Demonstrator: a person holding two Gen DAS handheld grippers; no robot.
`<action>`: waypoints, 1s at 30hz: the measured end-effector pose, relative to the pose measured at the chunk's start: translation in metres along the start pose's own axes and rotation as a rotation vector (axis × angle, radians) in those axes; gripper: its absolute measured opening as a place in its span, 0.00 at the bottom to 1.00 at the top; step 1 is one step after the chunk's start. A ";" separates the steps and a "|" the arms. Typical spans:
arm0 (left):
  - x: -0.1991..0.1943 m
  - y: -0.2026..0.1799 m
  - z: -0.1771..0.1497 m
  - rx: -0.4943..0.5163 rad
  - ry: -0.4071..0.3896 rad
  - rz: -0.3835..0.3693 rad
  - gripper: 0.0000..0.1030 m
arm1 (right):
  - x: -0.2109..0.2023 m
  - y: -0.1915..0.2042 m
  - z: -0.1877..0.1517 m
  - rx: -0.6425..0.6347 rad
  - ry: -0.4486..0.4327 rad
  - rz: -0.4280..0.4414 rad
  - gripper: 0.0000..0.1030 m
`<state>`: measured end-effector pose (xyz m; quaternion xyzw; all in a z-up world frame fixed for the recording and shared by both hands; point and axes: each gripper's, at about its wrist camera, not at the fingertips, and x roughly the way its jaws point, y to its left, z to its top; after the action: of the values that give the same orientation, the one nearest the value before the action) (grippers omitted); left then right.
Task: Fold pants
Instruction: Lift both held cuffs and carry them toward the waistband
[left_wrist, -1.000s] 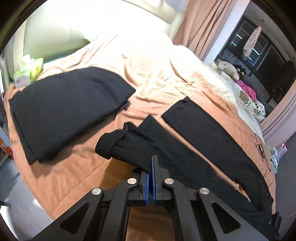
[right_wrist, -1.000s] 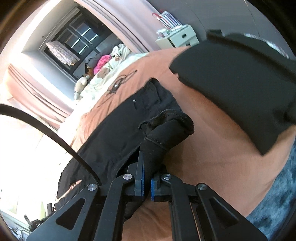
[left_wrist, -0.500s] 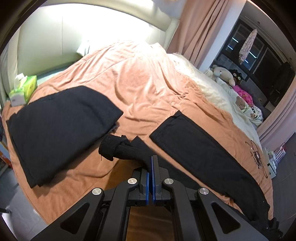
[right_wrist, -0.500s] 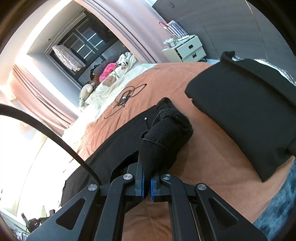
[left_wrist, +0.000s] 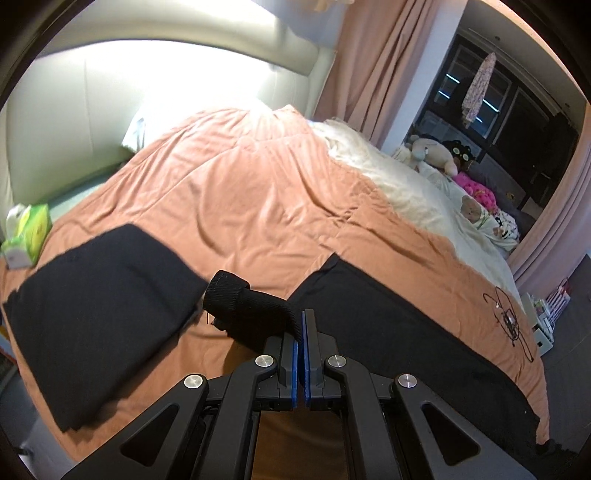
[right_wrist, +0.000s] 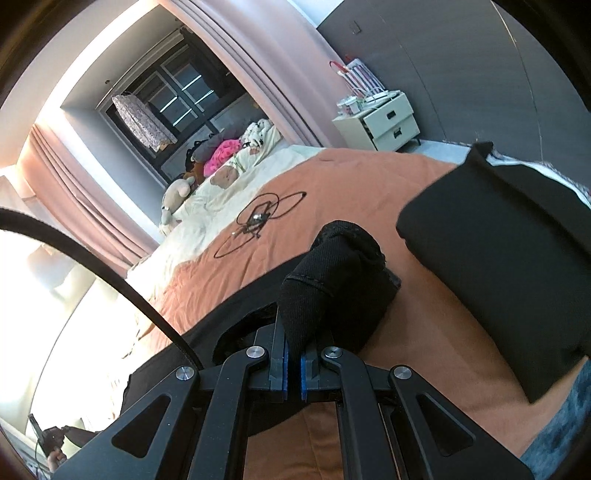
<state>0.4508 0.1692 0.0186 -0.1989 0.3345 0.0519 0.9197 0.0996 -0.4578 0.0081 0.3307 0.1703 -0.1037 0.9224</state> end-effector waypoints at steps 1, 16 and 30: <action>0.003 -0.004 0.004 0.006 -0.002 0.003 0.02 | 0.001 0.001 -0.001 -0.003 -0.001 -0.001 0.01; 0.096 -0.058 0.053 0.068 0.031 0.026 0.02 | 0.082 0.043 0.023 -0.028 -0.003 -0.075 0.01; 0.220 -0.099 0.065 0.139 0.127 0.085 0.02 | 0.168 0.068 0.036 -0.080 0.037 -0.171 0.01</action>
<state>0.6813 0.0966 -0.0432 -0.1231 0.4029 0.0546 0.9053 0.2836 -0.4423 0.0094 0.2795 0.2190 -0.1690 0.9194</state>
